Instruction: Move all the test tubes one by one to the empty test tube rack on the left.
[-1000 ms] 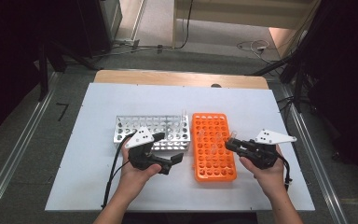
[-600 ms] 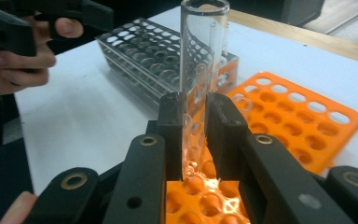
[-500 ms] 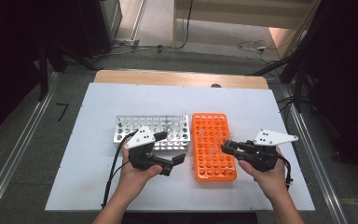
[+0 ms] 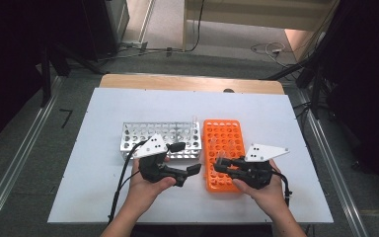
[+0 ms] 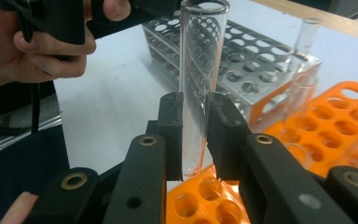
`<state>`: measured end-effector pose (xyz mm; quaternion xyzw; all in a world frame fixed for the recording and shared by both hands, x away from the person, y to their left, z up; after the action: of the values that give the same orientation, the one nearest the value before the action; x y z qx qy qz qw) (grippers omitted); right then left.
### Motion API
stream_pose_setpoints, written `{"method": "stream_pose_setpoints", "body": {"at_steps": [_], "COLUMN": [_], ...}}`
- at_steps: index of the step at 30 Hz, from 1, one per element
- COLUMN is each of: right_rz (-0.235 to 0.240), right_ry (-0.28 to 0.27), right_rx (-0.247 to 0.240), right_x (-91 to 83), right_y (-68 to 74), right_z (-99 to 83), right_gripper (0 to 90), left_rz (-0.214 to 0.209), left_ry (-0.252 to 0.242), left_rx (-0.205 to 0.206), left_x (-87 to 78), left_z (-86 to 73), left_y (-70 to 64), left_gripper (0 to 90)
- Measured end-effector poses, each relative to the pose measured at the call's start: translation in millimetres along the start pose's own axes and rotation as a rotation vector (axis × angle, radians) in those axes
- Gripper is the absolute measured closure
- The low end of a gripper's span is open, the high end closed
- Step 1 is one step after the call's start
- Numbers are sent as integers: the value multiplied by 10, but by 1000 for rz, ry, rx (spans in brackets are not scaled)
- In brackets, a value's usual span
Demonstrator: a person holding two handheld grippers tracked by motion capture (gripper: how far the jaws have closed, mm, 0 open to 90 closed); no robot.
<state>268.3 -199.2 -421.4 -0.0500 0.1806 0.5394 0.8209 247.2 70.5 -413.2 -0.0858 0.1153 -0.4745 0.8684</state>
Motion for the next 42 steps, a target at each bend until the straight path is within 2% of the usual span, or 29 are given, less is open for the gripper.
{"method": "stream_pose_setpoints", "body": {"at_steps": [11,14,17,26,33,42], "right_rz": [34,41,45,68,67,68], "right_ry": [24,26,30,39,41,38], "right_rx": [-23,-24,-30,-44,-45,-42], "right_x": [175,201,227,289,296,298], "right_y": [133,161,190,256,267,261], "right_z": [-28,-33,-32,-36,-41,-48], "right_gripper": [740,740,740,740,740,739], "left_rz": [-22,-11,-2,-22,-34,-26], "left_ry": [24,32,48,66,68,69], "left_rx": [17,30,43,60,60,57], "left_x": [73,95,121,155,149,148], "left_z": [32,30,15,-17,-16,-15], "left_y": [-150,-187,-211,-238,-238,-228], "left_gripper": [287,380,438,644,725,744]}}
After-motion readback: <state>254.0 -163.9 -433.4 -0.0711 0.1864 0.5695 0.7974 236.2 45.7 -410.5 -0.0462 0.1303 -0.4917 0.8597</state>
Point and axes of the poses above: each handheld gripper's, and its own axes: x roughly forward along the jaws, z roughly out of its top, y roughly to its left, the point moved 1 cm from there along x, roughly forward along the jaws, and after that the axes turned 9 degrees about -y, right-handed, at the moved point
